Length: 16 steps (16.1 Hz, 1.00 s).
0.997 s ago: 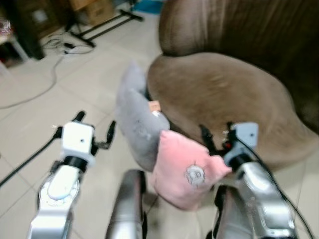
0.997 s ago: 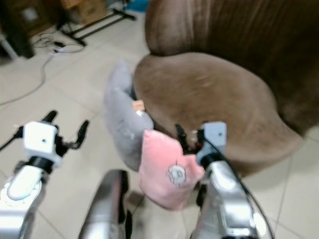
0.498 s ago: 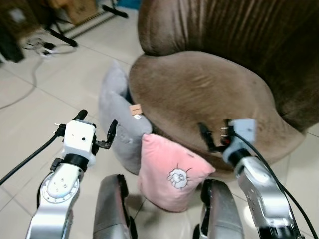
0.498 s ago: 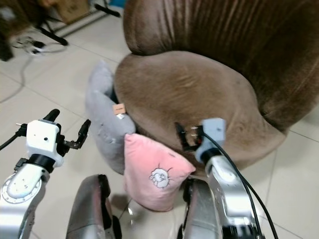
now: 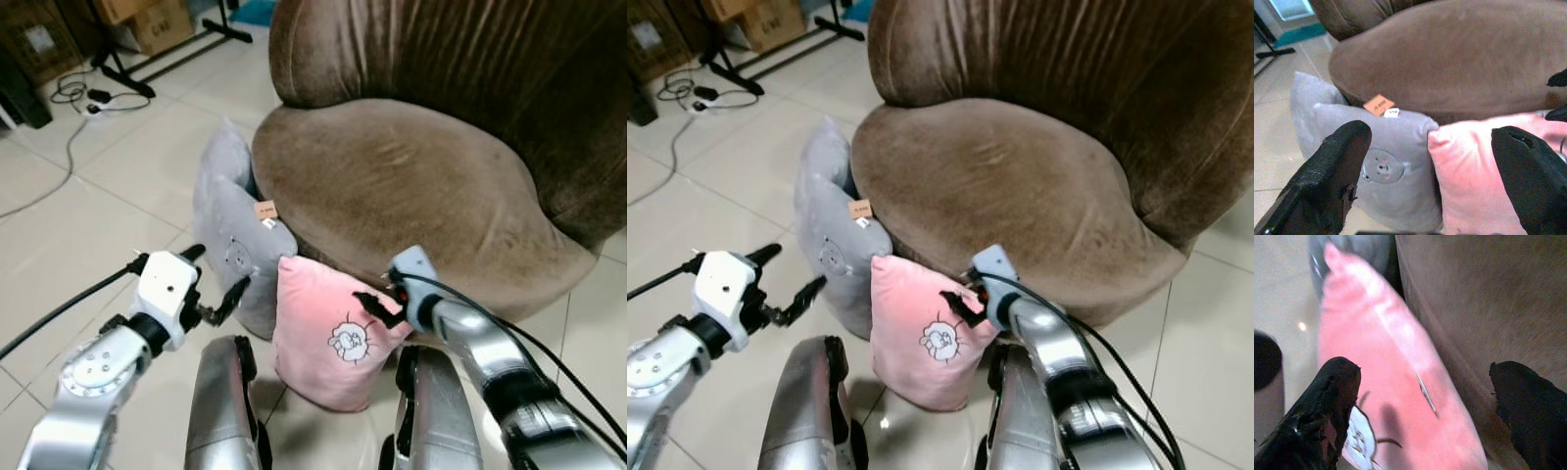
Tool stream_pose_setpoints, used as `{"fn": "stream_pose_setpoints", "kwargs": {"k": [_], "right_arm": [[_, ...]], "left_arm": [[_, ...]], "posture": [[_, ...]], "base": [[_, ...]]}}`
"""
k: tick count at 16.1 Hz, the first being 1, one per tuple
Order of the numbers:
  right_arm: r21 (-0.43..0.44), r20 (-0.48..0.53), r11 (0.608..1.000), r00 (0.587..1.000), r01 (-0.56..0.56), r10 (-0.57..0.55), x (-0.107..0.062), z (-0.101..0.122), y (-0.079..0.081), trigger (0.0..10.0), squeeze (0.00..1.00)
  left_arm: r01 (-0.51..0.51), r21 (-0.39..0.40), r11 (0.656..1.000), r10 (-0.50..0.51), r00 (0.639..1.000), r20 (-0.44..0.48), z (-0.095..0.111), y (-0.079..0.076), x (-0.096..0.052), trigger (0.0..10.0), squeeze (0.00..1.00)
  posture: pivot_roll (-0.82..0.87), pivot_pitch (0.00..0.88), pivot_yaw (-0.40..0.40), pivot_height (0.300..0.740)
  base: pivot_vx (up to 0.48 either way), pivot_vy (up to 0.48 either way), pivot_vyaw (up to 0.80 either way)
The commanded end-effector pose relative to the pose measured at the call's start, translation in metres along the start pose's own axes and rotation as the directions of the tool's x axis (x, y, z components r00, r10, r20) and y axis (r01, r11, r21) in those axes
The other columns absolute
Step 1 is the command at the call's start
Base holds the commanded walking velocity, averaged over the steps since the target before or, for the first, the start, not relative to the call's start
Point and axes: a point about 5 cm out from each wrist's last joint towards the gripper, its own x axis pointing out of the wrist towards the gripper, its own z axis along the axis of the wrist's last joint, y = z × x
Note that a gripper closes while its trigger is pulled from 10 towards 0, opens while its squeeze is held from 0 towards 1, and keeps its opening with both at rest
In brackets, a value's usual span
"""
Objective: Move the pillow to the sofa from floor
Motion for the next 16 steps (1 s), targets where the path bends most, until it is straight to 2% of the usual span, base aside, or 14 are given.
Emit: {"fn": "stream_pose_setpoints", "kwargs": {"k": [1,7,8,9,12,13,14,16], "right_arm": [[-0.02,-0.061,1.0,0.998,0.009,-0.011,0.005,-0.011,0.003,10.0,1.0],[-0.008,-0.136,0.997,0.987,0.081,-0.081,0.014,-0.017,0.005,10.0,1.0],[-0.018,-0.137,0.99,0.981,0.14,-0.141,0.014,-0.017,0.001,10.0,0.76],[-0.007,-0.133,0.984,0.975,0.177,-0.176,0.014,-0.017,0.0,10.0,0.0],[-0.011,-0.145,0.986,0.975,0.168,-0.168,0.017,-0.019,0.005,10.0,0.0],[-0.009,-0.143,0.987,0.977,0.16,-0.159,0.017,-0.019,0.006,7.1,0.0],[-0.005,-0.132,0.989,0.98,0.147,-0.146,0.018,-0.017,0.008,0.0,0.0],[-0.008,-0.121,0.99,0.982,0.143,-0.143,0.018,-0.015,0.007,0.0,0.0]], "left_arm": [[0.017,-0.004,1.0,-0.017,1.0,-0.02,-0.001,0.001,-0.003,10.0,0.0],[0.181,-0.077,0.981,-0.187,0.978,-0.088,-0.005,-0.012,-0.024,10.0,0.0],[0.206,-0.088,0.975,-0.215,0.97,-0.114,-0.008,-0.016,-0.029,10.0,0.0],[0.212,-0.098,0.972,-0.224,0.967,-0.125,-0.009,-0.018,-0.032,10.0,0.0],[0.237,-0.149,0.96,-0.259,0.955,-0.145,-0.011,-0.019,-0.038,10.0,0.0],[0.246,-0.165,0.955,-0.271,0.951,-0.147,-0.011,-0.02,-0.039,10.0,0.0],[0.265,-0.214,0.94,-0.298,0.943,-0.144,-0.011,-0.022,-0.043,10.0,0.0],[0.282,-0.252,0.926,-0.324,0.935,-0.144,-0.011,-0.022,-0.046,10.0,0.0]], "posture": [[0.08,0.202,0.047,0.505],[0.12,0.275,0.078,0.505],[0.12,0.291,0.082,0.505],[0.12,0.298,0.083,0.505],[0.12,0.3,0.081,0.505],[0.12,0.296,0.077,0.505],[0.12,0.294,0.077,0.505],[0.12,0.288,0.074,0.505]], "base": [[0.0,0.0,0.0],[0.0,0.0,0.0],[0.0,0.0,0.0],[0.0,0.0,0.0],[0.0,0.0,0.0],[0.0,0.0,0.0],[0.0,0.0,0.0],[0.0,0.0,0.0]]}}
